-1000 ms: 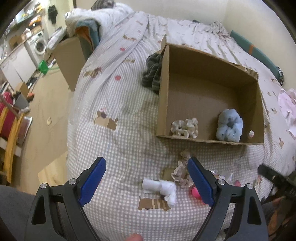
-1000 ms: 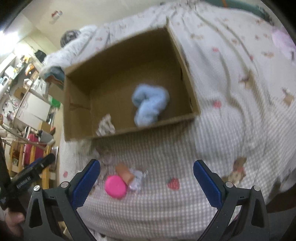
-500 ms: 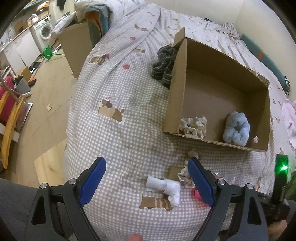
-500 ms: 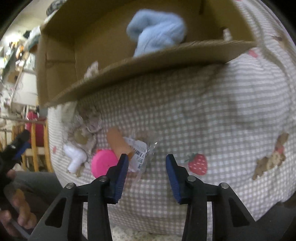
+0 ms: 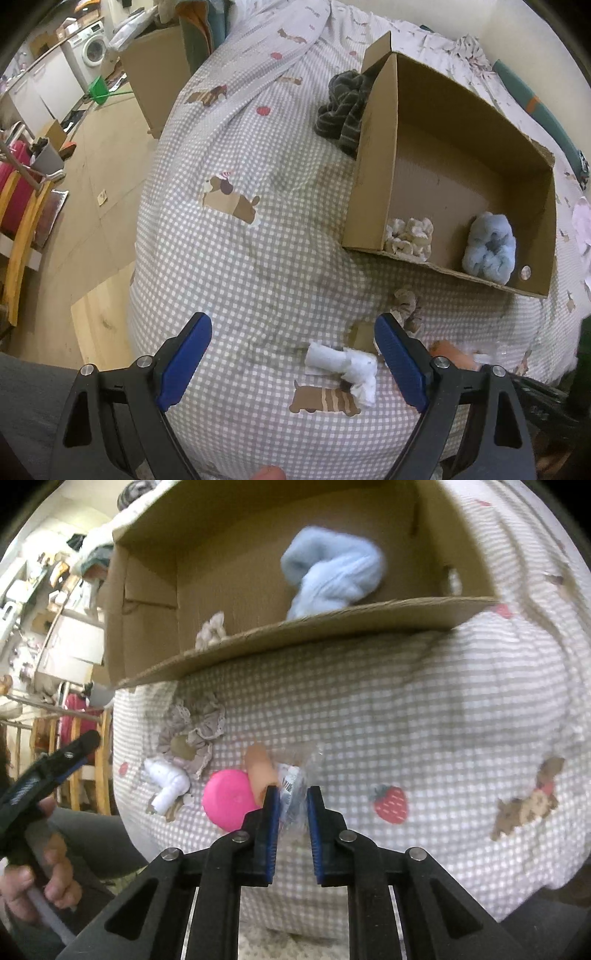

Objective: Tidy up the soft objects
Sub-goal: 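Grasp the clear plastic bag with the right gripper while the left gripper grasps the white sock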

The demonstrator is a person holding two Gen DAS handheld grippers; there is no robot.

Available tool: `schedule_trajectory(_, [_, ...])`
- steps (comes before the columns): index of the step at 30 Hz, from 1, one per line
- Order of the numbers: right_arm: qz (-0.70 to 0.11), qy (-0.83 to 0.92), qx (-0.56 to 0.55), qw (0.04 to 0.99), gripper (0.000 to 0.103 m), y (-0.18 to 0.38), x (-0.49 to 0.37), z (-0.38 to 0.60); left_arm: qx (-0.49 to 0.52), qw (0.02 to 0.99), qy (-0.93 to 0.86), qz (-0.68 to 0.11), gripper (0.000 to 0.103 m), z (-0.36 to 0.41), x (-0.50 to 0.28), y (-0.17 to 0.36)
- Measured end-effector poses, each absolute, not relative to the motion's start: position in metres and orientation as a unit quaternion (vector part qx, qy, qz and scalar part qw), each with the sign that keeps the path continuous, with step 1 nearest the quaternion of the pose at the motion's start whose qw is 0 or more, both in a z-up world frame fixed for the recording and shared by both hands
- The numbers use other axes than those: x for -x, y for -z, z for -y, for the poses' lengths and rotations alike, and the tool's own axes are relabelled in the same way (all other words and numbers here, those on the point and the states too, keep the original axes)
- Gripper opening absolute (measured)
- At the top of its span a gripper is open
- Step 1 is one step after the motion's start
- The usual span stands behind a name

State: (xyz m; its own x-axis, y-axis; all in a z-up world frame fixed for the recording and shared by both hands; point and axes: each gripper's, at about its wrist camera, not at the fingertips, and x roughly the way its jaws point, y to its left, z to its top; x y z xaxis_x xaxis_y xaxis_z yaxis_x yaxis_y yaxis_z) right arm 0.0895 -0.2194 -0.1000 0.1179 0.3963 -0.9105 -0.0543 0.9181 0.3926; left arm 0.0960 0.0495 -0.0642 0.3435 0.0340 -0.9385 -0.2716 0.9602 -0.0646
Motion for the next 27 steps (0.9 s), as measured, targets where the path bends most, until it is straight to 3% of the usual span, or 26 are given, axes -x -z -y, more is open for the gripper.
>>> schedule_trajectory(14, [-0.515, -0.150, -0.167, 0.827, 0.015, 0.034, -0.086, 0.257, 0.102, 0.784, -0.077, -0.608, 0.088, -0.042, -0.099, 0.100])
schedule_trajectory(19, [-0.517, -0.160, -0.164, 0.825, 0.015, 0.034, -0.089, 0.252, 0.081, 0.764, -0.045, -0.639, 0.088, -0.023, -0.101, 0.122])
schedule_trajectory(24, [-0.520, -0.157, -0.167, 0.823, 0.015, 0.032, -0.089, 0.259, 0.063, 0.767, -0.033, -0.638, 0.071, -0.013, -0.104, 0.131])
schedule_trajectory(27, [-0.524, -0.152, -0.168, 0.821, 0.015, 0.035, -0.091, 0.258, 0.069, 0.754, -0.019, -0.653, 0.068, -0.006, -0.110, 0.143])
